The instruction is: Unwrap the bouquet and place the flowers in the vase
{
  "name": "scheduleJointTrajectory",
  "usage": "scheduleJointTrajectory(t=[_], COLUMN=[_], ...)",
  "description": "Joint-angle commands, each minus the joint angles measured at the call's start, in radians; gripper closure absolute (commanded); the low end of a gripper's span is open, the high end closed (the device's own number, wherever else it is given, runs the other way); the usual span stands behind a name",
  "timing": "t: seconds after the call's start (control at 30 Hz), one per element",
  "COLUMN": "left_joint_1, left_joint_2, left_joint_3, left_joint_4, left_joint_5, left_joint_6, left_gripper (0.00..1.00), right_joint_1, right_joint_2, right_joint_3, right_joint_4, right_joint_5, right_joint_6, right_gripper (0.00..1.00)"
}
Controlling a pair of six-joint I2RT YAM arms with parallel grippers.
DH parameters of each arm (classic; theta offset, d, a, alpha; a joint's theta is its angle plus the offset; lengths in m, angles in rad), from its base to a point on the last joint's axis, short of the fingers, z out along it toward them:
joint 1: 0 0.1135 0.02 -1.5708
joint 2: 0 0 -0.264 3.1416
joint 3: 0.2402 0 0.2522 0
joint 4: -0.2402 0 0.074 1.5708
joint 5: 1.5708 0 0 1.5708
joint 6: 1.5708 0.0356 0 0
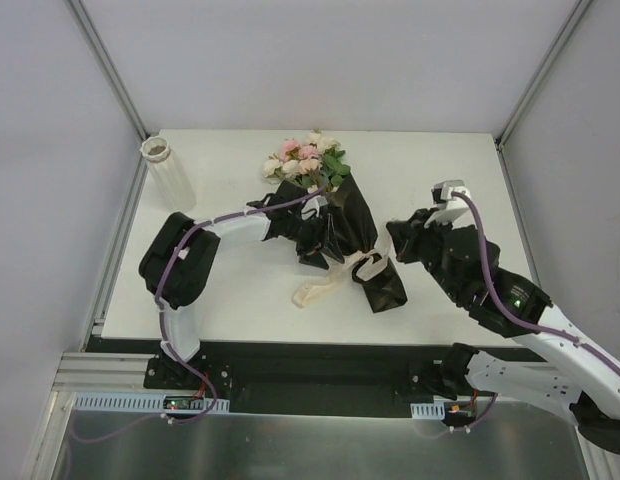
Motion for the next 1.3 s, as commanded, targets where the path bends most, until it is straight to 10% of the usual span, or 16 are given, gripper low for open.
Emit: scheduleJointTrajectory(t=[0.0, 0.27, 0.47, 0.7, 1.27], left_joint_1=[0.012, -0.026, -0.078, -0.093, -0.089], left_joint_2=[-0.162, -0.117, -0.051, 0.057, 0.120], left_joint_3=[0.090, 0.193, 0.210, 0.269, 0.403], left_joint_4=[-0.113, -0.192, -0.224, -0.307, -0.512], left_joint_5=[-0.116, -0.021, -0.042, -0.124, -0.427], left_joint_6=[0.163, 0.260, 0.279, 0.319, 0.391], left_gripper=[0.39, 0.29, 0.32, 0.40, 0.90], right_joint_1=[0.006, 0.003, -0.016, -0.379, -0.749], right_joint_2=[-0.081, -0.092, -0.048, 0.093, 0.389], right_joint_3=[-0.072, 0.033, 0.120, 0.086, 0.043], right_joint_4=[-0.073, -0.596, -0.445, -0.181, -0.290], right_joint_5=[0.018, 0.620, 0.789, 0.235, 0.157], right_joint_6=[-0.013, 0.324, 0.149, 0.019, 0.062], right_gripper=[0.99, 0.96, 0.95, 0.93, 0.91])
